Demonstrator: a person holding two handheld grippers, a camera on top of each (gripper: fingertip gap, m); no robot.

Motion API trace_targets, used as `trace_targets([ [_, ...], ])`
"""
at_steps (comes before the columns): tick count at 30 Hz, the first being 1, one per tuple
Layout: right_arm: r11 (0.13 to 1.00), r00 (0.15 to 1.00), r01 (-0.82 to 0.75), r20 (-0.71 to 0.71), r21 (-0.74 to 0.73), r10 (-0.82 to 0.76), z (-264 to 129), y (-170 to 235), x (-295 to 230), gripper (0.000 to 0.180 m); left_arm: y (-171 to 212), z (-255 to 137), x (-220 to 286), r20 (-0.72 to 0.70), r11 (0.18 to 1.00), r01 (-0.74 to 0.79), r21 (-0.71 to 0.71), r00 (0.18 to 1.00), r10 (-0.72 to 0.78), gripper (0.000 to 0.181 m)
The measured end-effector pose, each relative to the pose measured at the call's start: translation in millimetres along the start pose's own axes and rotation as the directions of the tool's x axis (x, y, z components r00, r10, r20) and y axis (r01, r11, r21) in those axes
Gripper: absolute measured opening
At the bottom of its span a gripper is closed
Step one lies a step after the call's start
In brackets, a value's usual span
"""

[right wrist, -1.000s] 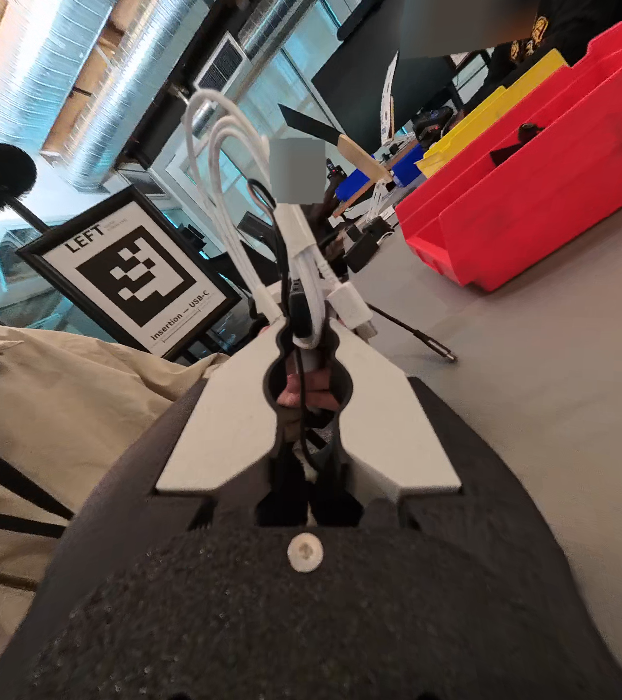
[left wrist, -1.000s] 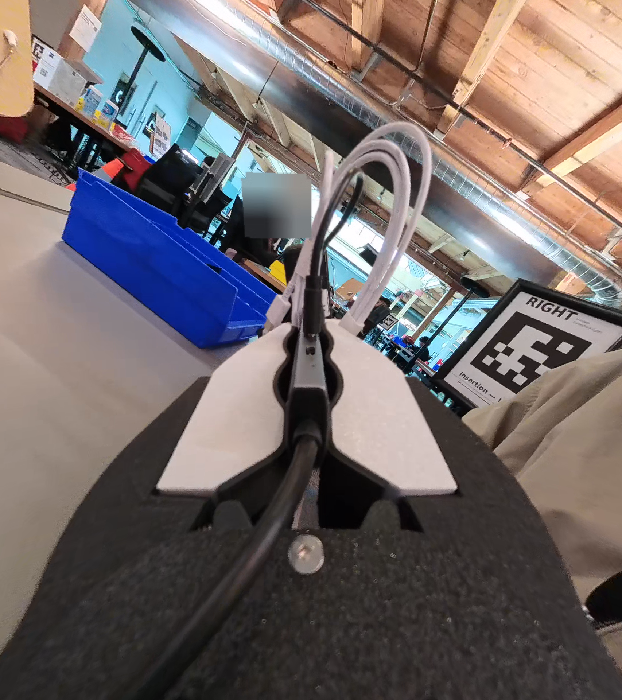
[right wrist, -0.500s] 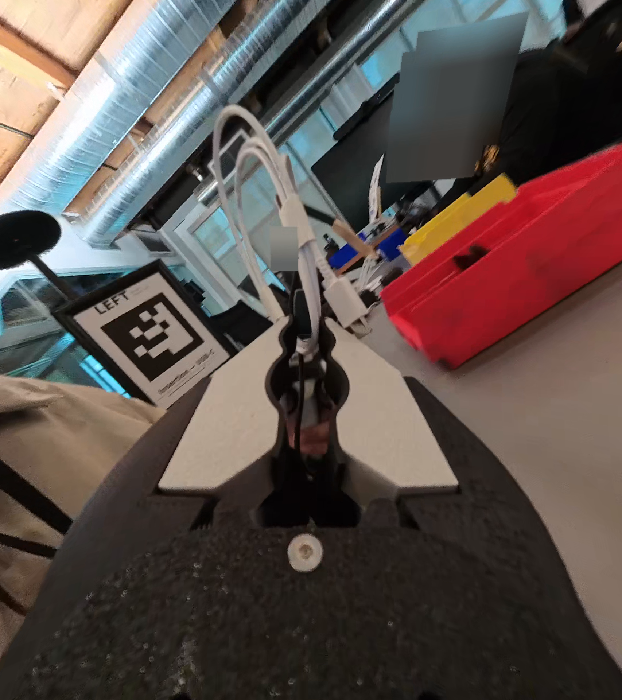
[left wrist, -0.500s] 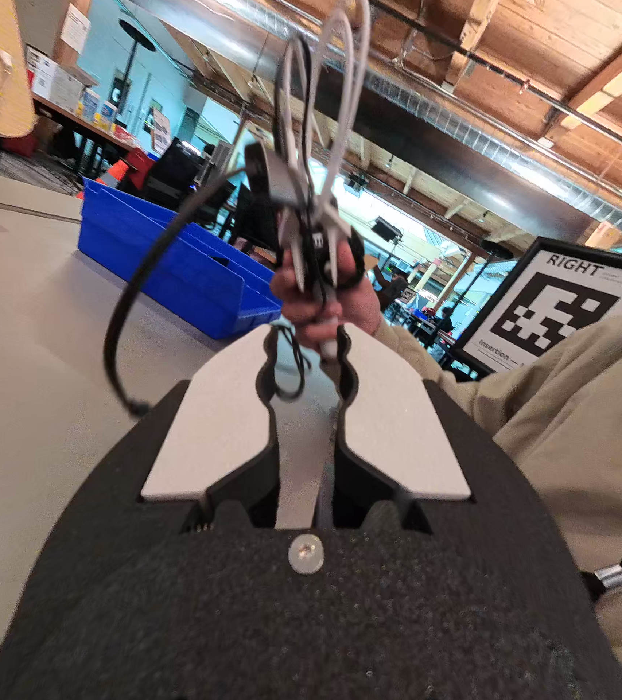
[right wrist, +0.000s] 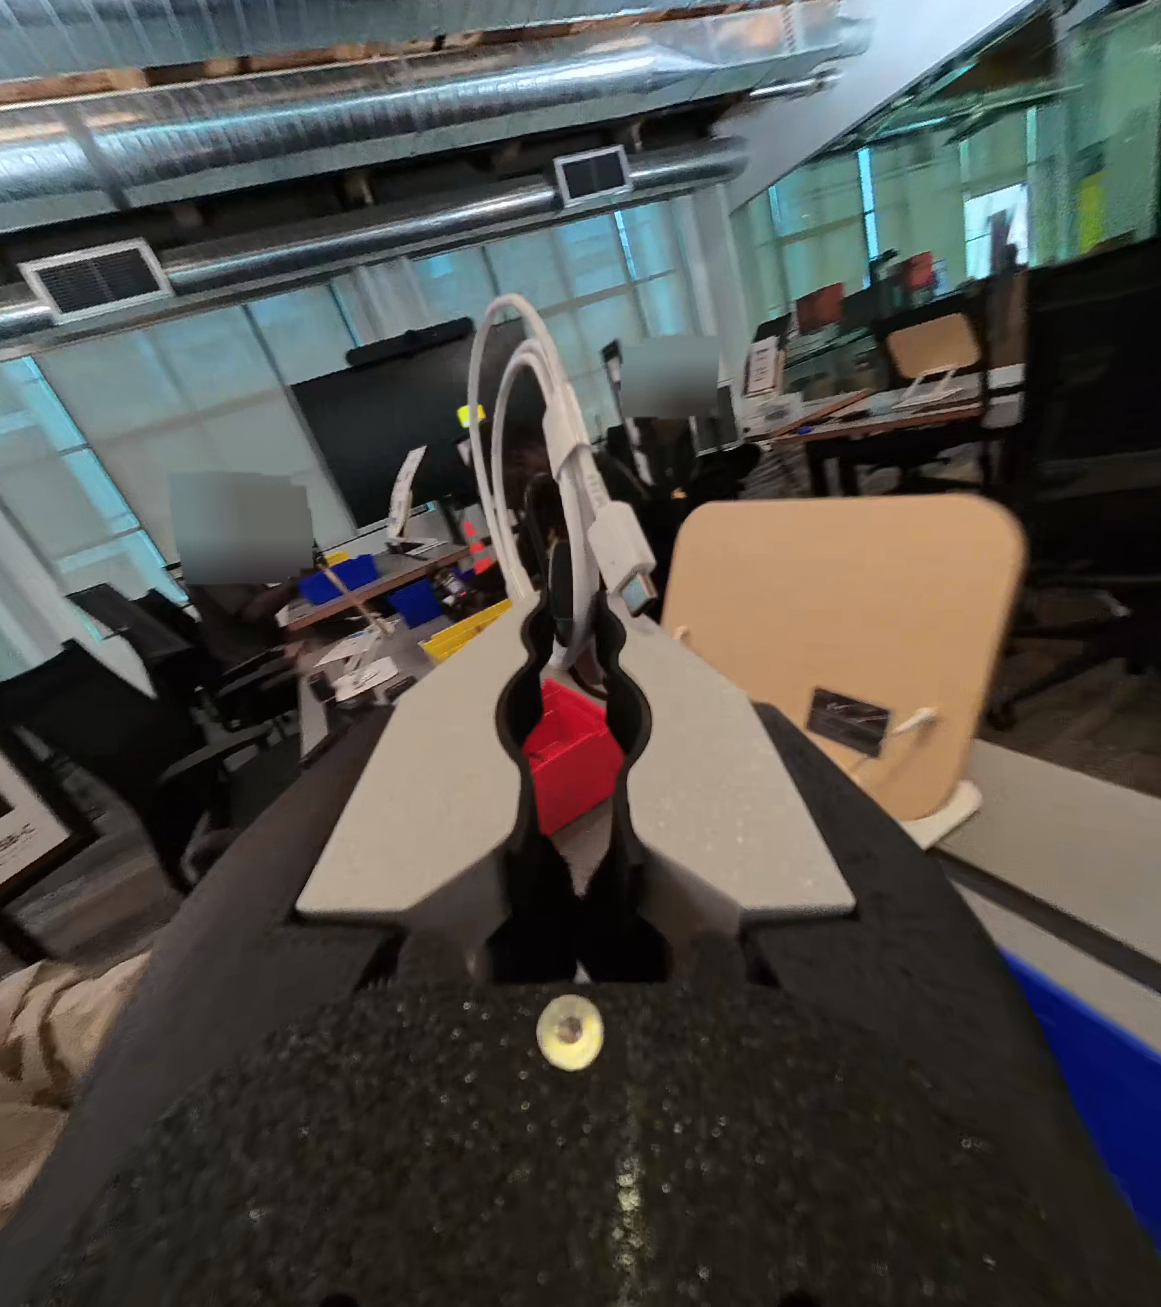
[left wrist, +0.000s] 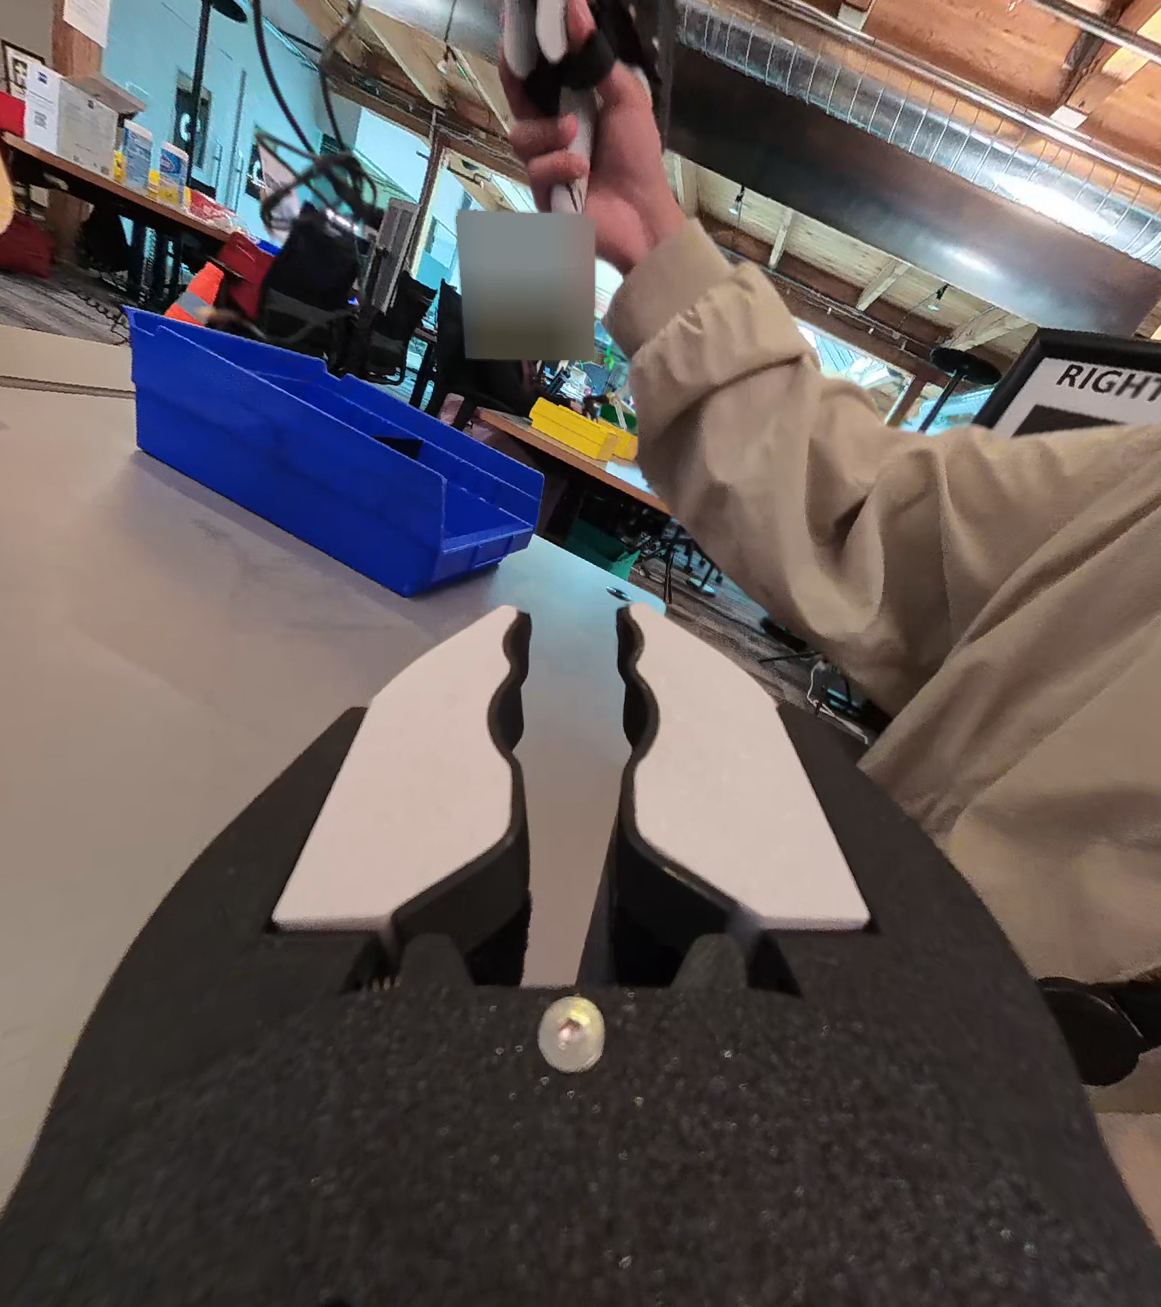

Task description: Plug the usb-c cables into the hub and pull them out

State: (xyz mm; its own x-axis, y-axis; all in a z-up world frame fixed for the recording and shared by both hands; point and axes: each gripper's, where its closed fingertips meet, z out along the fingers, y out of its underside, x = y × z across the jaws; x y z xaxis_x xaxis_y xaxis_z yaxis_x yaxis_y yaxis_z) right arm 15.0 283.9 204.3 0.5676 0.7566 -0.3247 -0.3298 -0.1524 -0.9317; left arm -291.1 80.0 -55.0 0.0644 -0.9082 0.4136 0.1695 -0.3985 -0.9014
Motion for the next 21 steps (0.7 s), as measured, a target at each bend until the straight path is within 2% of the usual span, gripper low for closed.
trace_targets([
  [4, 1.000, 0.997, 0.003, -0.072, 0.001, -0.003, -21, -28, 41, 0.011, 7, 3, 5, -0.011, 0.998, -0.037, -0.043, 0.999, 0.036, 0.023],
  [7, 1.000, 0.985, -0.012, -0.173, -0.028, 0.007, -35, -8, 79, 0.010, 14, 6, 8, -0.019, 0.994, -0.079, -0.079, 0.997, 0.077, 0.022],
  [10, 0.989, 0.961, -0.080, -0.274, -0.121, 0.044, -46, 48, 119, 0.011, 19, 9, 11, -0.033, 0.991, -0.083, -0.101, 0.996, 0.080, 0.022],
  [13, 0.946, 0.946, -0.200, -0.300, -0.257, 0.119, -51, 117, 140, 0.011, 20, 10, 13, -0.042, 0.992, -0.071, -0.103, 0.997, 0.067, 0.022],
  [15, 0.878, 0.933, -0.248, -0.346, -0.410, 0.102, -55, 168, 151, 0.011, 22, 10, 12, -0.040, 0.991, -0.076, -0.113, 0.997, 0.072, 0.022],
  [18, 0.718, 0.907, -0.259, -0.418, -0.646, -0.049, -66, 226, 169, 0.011, 22, 9, 9, -0.028, 0.991, -0.074, -0.115, 0.997, 0.072, 0.021],
  [19, 0.673, 0.901, -0.288, -0.431, -0.681, -0.050, -66, 237, 171, 0.011, 22, 9, 7, -0.024, 0.991, -0.067, -0.115, 0.998, 0.065, 0.021],
  [21, 0.637, 0.869, -0.352, -0.493, -0.686, -0.050, -62, 241, 183, 0.012, 23, 8, 3, -0.015, 0.992, -0.056, -0.116, 0.998, 0.055, 0.021],
])
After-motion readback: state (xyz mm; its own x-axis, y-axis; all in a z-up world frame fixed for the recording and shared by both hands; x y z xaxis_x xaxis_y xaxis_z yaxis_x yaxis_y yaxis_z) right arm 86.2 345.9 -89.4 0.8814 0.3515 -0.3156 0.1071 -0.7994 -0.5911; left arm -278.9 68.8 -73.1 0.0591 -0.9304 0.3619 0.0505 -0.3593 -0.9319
